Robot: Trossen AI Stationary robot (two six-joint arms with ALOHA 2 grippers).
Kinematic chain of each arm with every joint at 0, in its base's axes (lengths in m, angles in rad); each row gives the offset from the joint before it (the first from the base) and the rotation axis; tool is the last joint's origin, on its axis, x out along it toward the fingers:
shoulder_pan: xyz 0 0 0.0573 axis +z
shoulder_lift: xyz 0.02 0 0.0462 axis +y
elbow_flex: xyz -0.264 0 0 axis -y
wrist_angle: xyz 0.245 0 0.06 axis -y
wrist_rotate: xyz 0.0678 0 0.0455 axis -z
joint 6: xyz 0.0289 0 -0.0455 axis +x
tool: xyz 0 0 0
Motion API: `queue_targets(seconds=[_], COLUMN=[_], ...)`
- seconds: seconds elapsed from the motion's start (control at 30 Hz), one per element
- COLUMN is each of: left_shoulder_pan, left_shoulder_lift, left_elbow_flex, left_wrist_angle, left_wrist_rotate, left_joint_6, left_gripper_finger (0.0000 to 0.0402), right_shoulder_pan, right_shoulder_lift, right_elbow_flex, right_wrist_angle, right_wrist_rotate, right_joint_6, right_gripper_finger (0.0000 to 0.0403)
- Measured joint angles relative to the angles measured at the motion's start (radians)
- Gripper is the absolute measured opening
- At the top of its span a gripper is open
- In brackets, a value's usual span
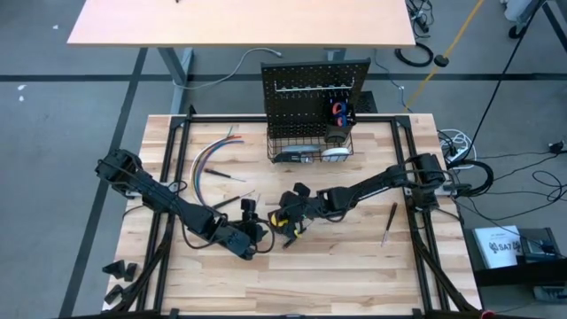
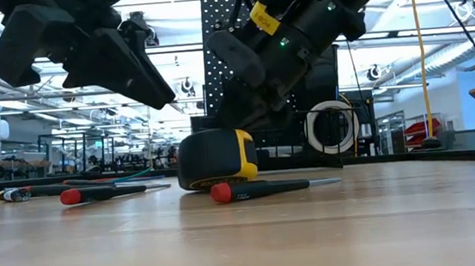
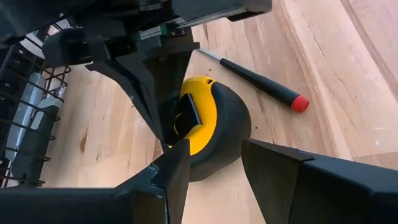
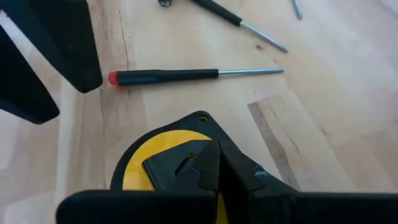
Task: Hang tools onto peg board
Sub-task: Hang the yellow tape measure on the pegboard
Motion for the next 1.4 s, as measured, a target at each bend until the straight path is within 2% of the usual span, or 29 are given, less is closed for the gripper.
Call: queue_targets(seconds=[0.23,0.37,0.57,0.8,1.23,1.4], left_shoulder_pan=[0.000,0.000,0.029,0.047,0.048,0.031], left_shoulder_lift=[0.000,0.000,0.000,0.000,0.000,-0.007], left_elbow_flex=[0.000,0.000,-0.005,-0.034,-0.035,-0.021], left_wrist_angle=[0.000,0.000,0.003,0.000,0.001,-0.004], left_wrist_rotate=[0.001,0.001,-0.009,-0.035,-0.054,-0.074], left_joint_6=[0.000,0.001,0.001,-0.007,-0.008,-0.007], left_gripper_finger=[0.0152,0.0152,0.0152,0.0152,0.0152,0.0152], right_shoulder_pan=[-0.064,-0.102,-0.134,-0.147,-0.146,-0.126], right_shoulder_lift=[0.001,0.002,0.006,0.011,0.012,0.009], right_elbow_flex=[-0.001,-0.001,-0.005,-0.012,-0.009,-0.008], right_wrist_angle=[-0.004,-0.003,-0.023,-0.103,-0.079,-0.074], right_wrist_rotate=[-0.150,-0.195,-0.176,-0.202,-0.193,-0.128], right_joint_6=[0.048,0.050,0.043,0.023,0.012,-0.028], right_gripper_finger=[0.0000,0.0000,0.0000,0.0000,0.0000,0.0000])
